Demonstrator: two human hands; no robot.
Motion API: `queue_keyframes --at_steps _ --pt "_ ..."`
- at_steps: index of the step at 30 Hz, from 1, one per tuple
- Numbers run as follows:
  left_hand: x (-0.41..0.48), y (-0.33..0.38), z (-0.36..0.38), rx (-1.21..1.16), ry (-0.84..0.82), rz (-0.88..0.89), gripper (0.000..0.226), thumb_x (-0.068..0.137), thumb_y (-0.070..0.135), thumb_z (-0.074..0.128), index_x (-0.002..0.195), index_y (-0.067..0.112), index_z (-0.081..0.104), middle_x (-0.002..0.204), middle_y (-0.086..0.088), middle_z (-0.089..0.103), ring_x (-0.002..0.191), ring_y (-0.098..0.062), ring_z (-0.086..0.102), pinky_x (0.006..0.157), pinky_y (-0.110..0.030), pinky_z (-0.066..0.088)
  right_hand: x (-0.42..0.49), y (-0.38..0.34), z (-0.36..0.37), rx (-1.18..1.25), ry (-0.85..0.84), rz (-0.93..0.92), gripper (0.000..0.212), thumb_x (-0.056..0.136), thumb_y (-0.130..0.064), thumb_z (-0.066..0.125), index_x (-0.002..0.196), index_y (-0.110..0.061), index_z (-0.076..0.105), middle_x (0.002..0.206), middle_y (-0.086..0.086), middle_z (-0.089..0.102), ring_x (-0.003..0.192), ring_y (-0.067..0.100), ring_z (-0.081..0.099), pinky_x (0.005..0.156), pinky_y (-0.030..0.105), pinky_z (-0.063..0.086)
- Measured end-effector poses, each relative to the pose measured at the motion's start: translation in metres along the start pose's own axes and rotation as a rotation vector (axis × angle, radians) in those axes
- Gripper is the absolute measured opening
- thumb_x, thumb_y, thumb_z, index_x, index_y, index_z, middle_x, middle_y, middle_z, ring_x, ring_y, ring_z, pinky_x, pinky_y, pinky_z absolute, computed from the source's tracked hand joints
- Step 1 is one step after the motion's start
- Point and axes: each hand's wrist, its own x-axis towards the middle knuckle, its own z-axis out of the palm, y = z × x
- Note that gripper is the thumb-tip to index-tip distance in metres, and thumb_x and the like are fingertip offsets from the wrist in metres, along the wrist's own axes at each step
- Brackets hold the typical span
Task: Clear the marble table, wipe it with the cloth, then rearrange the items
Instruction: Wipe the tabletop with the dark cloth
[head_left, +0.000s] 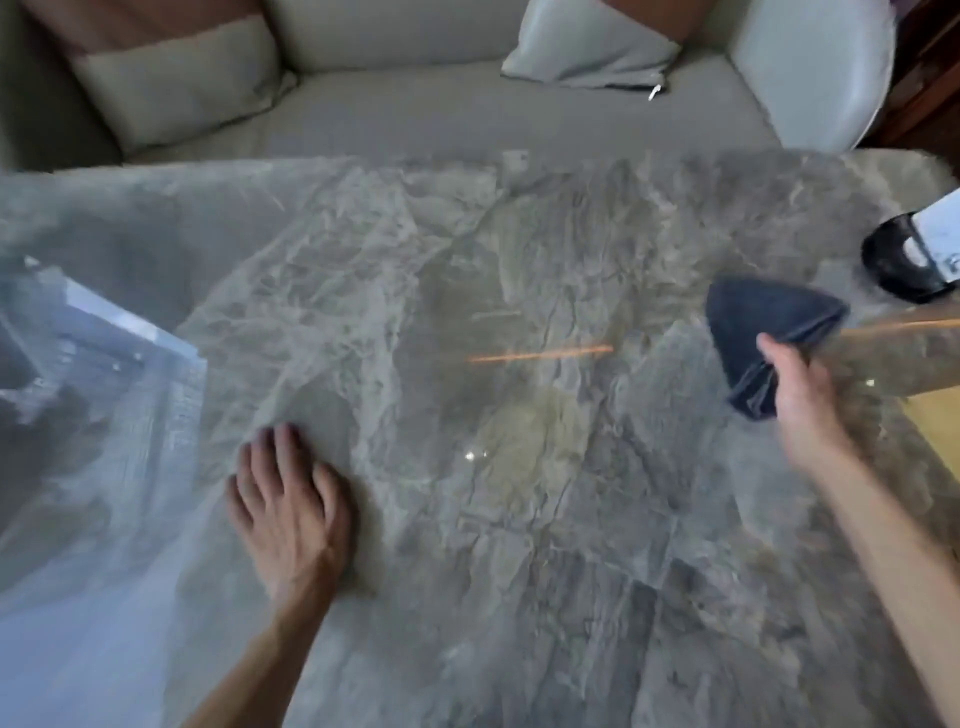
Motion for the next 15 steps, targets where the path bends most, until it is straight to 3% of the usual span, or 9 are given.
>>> queue_keyframes --at_steps 1,3,5,7,9,11,13,15 --pt "0.001 0.000 0.005 0.001 0.025 -0.001 0.065 0.087 0.039 0.023 0.149 0.018 0.023 0.156 -0.008 0.028 0.146 -0.028 0.019 0.120 -0.045 0.010 0.005 0.000 0.014 -0.082 0.009 -0.029 0.085 0.054 -0.066 0.061 0.119 -0.011 0.061 0.108 0.005 0.058 0.107 0.026 0.057 0.091 0.036 0.042" --pt "-0.001 -0.005 0.008 -0.001 0.047 -0.009 0.065 0.087 0.035 0.026 0.149 0.018 0.020 0.157 -0.006 0.027 0.146 -0.025 0.018 0.121 -0.043 0.009 0.009 0.006 0.044 -0.137 -0.027 -0.061 0.069 0.079 -0.052 0.057 0.129 -0.004 0.053 0.115 0.009 0.056 0.112 0.025 0.054 0.081 0.024 0.036" --pt "0.001 -0.006 0.010 -0.009 0.061 0.002 0.064 0.087 0.033 0.028 0.149 0.019 0.020 0.157 -0.005 0.025 0.147 -0.024 0.017 0.122 -0.044 0.010 0.011 0.012 0.062 -0.237 -0.042 -0.114 0.053 0.093 -0.038 0.053 0.135 -0.007 0.047 0.127 0.009 0.053 0.122 0.026 0.048 0.087 0.023 0.033" --pt "0.002 -0.007 0.011 0.007 0.060 0.023 0.062 0.087 0.033 0.028 0.148 0.021 0.023 0.157 -0.005 0.025 0.147 -0.026 0.016 0.121 -0.046 0.010 -0.002 0.014 0.077 -0.308 -0.089 -0.143 0.057 0.093 -0.039 0.052 0.142 -0.013 0.040 0.137 0.008 0.049 0.128 0.024 0.043 0.090 0.021 0.029" --pt "0.002 -0.007 0.012 0.012 0.075 0.034 0.060 0.088 0.033 0.028 0.147 0.023 0.026 0.157 -0.006 0.025 0.147 -0.027 0.016 0.121 -0.047 0.011 -0.009 0.016 0.089 -0.371 -0.136 -0.189 0.072 0.081 -0.050 0.052 0.143 -0.016 0.039 0.145 0.010 0.044 0.131 0.025 0.041 0.092 0.020 0.029" --pt "0.002 -0.007 0.012 -0.008 0.083 0.033 0.060 0.088 0.034 0.028 0.147 0.023 0.027 0.156 -0.008 0.026 0.146 -0.029 0.017 0.120 -0.049 0.011 -0.014 0.020 0.097 -0.454 -0.188 -0.287 0.070 0.075 -0.053 0.048 0.137 -0.020 0.045 0.142 0.011 0.048 0.129 0.026 0.044 0.097 0.019 0.031" --pt "0.003 -0.005 0.012 -0.025 0.087 0.024 0.059 0.088 0.034 0.028 0.146 0.022 0.028 0.155 -0.009 0.026 0.146 -0.029 0.016 0.120 -0.051 0.012 -0.015 0.027 0.102 -0.477 -0.255 -0.349 0.059 0.077 -0.055 0.050 0.129 -0.028 0.050 0.136 0.011 0.053 0.128 0.027 0.047 0.111 0.034 0.034" --pt "0.002 -0.004 0.010 -0.040 0.082 0.011 0.058 0.088 0.034 0.028 0.145 0.022 0.029 0.154 -0.010 0.026 0.146 -0.030 0.016 0.120 -0.052 0.011 -0.019 0.031 0.106 -0.524 -0.354 -0.409 0.049 0.081 -0.054 0.049 0.126 -0.036 0.050 0.139 0.007 0.052 0.133 0.024 0.044 0.113 0.046 0.033"
